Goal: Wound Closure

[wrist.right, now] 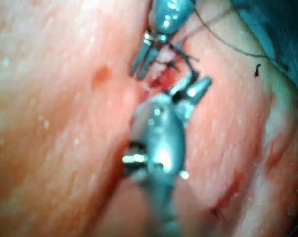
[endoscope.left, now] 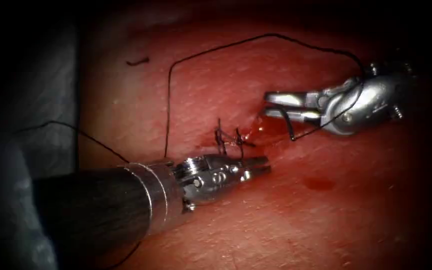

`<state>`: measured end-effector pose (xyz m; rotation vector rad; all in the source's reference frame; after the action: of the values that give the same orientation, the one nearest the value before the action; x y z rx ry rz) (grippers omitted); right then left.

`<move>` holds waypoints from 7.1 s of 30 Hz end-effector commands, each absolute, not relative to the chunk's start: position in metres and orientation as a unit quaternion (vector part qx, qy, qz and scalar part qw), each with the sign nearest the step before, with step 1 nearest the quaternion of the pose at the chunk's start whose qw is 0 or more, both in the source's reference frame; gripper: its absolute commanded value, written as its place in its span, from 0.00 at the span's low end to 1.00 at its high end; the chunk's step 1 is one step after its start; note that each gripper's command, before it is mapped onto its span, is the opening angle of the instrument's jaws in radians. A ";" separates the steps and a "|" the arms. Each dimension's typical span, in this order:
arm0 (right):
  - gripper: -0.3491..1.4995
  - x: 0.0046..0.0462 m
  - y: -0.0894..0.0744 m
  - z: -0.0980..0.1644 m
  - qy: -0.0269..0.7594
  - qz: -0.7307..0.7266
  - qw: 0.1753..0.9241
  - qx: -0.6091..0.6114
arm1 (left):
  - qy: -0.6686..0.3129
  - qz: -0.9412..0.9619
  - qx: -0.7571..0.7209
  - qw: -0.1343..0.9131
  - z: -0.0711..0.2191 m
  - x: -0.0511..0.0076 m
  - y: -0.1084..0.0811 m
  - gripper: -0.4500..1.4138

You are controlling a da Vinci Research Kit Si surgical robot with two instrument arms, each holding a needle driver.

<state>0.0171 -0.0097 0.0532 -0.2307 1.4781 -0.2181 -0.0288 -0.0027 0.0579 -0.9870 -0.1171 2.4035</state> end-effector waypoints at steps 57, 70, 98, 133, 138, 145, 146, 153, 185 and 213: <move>0.00 0.0203 -0.008 0.058 0.514 -0.043 0.800 0.305 | -0.049 0.891 -0.366 0.263 0.058 -0.0277 -0.002 0.17; 0.00 0.0207 -0.004 0.058 0.521 0.073 0.771 0.360 | -0.048 0.892 -0.365 0.263 0.058 -0.0276 -0.002 0.17; 0.00 0.0219 -0.011 0.061 0.415 0.226 0.654 0.590 | -0.047 0.894 -0.360 0.263 0.057 -0.0264 -0.003 0.17; 0.00 0.0216 -0.002 0.062 0.493 0.259 0.691 0.461 | -0.047 0.895 -0.355 0.264 0.058 -0.0282 -0.004 0.17; 0.00 0.0216 -0.003 0.062 0.476 0.264 0.677 0.496 | -0.048 0.895 -0.357 0.263 0.058 -0.0281 -0.004 0.17; 0.00 0.0223 -0.007 0.061 0.425 0.282 0.644 0.570 | -0.049 0.895 -0.357 0.262 0.058 -0.0279 -0.003 0.17; 0.00 0.0224 -0.007 0.061 0.420 0.285 0.642 0.574 | -0.049 0.895 -0.357 0.262 0.058 -0.0279 -0.003 0.17; 0.00 0.0222 -0.011 0.059 0.401 0.286 0.635 0.595 | -0.049 0.895 -0.358 0.262 0.058 -0.0278 -0.003 0.17; 0.76 0.0111 -0.006 0.059 0.522 0.293 0.685 0.415 | 0.079 0.895 -0.434 0.064 0.057 -0.0293 -0.003 0.41; 0.72 0.0097 -0.006 0.058 0.588 0.209 0.754 0.206 | 0.175 0.876 -0.447 0.031 0.058 -0.0327 -0.005 0.00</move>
<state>0.0090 -0.0056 0.0575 0.4601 1.2919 0.4422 -0.0324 -0.0049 0.0566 -1.4246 0.4458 2.6275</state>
